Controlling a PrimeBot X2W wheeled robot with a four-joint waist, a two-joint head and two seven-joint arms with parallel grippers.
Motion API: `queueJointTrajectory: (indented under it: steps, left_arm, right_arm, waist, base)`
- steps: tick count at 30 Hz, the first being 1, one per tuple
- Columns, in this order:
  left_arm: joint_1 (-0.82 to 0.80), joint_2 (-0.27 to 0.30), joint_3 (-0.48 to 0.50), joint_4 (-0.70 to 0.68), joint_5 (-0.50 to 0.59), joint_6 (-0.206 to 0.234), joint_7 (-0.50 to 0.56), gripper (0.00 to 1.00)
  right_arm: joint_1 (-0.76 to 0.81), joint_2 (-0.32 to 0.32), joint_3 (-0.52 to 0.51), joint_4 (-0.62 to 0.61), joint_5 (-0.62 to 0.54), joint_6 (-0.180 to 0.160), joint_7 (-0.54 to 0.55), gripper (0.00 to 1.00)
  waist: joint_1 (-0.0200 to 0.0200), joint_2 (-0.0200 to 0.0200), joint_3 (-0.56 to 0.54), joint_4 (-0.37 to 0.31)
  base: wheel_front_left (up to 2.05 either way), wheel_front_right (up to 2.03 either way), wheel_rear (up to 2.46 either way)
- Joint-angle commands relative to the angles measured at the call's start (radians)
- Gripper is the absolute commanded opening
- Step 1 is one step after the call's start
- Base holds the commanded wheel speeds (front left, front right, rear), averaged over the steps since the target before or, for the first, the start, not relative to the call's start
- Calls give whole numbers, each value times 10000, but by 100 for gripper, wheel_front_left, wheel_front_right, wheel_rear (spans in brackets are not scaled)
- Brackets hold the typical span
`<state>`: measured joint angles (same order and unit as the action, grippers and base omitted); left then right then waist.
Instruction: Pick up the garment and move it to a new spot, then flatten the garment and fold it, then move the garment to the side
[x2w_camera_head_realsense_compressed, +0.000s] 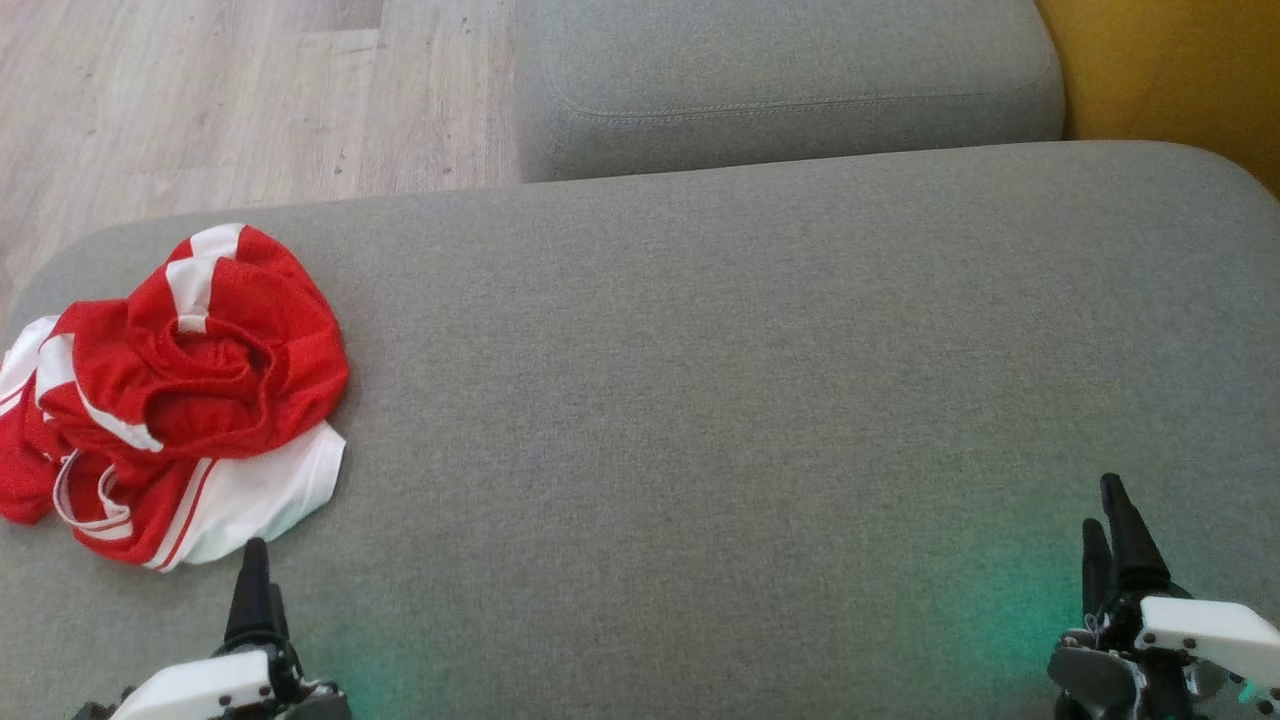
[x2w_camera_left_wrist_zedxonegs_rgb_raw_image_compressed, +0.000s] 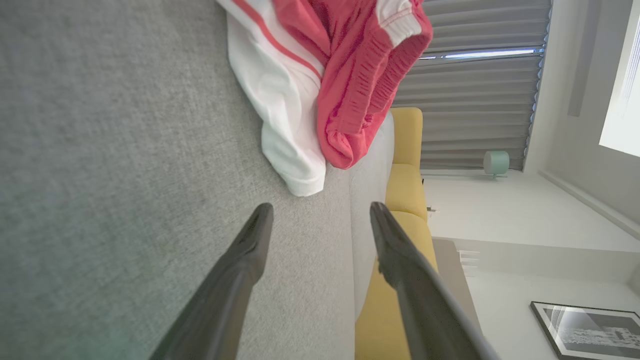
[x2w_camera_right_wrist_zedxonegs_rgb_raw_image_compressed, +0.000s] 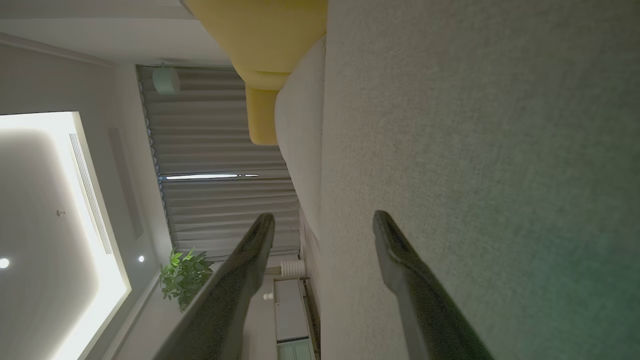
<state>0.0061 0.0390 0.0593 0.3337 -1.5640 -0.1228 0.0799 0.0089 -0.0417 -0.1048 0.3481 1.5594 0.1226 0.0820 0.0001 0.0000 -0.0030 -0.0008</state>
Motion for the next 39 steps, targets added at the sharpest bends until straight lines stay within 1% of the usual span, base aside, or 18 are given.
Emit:
queueJointTrajectory:
  steps: [1, 3, 10, 21, 39]
  left_arm:
    - [-368, 55, -49, -440, 387, 33, -124, 100]
    - [-366, 56, -65, -475, 528, 56, -154, 100]
    - [-343, 59, -242, -748, 1591, 268, -362, 100]
    - [-305, 65, -587, -1122, 3390, 766, -687, 100]
    - [-209, 74, -1040, -1443, 5396, 1179, -1220, 100]
  right_arm:
    - [-428, -38, 62, -397, -354, 11, -157, 100]
    - [-431, -37, 70, -410, -511, 11, -187, 100]
    - [-434, -39, 259, -666, -1883, 16, -394, 100]
    - [-395, -44, 603, -928, -3627, 23, -718, 100]
    - [-357, -52, 1026, -1230, -5959, 34, -1249, 100]
  waist:
    - [-1, 0, -7, -4]
    - [-1, 0, -9, -6]
    - [-1, 0, -15, -20]
    - [-1, 0, -16, -25]
    - [-1, 0, -82, -30]
  base:
    - [0, 0, 0]
    - [0, 0, 0]
    - [0, 0, 0]
    - [0, 0, 0]
    - [0, 0, 0]
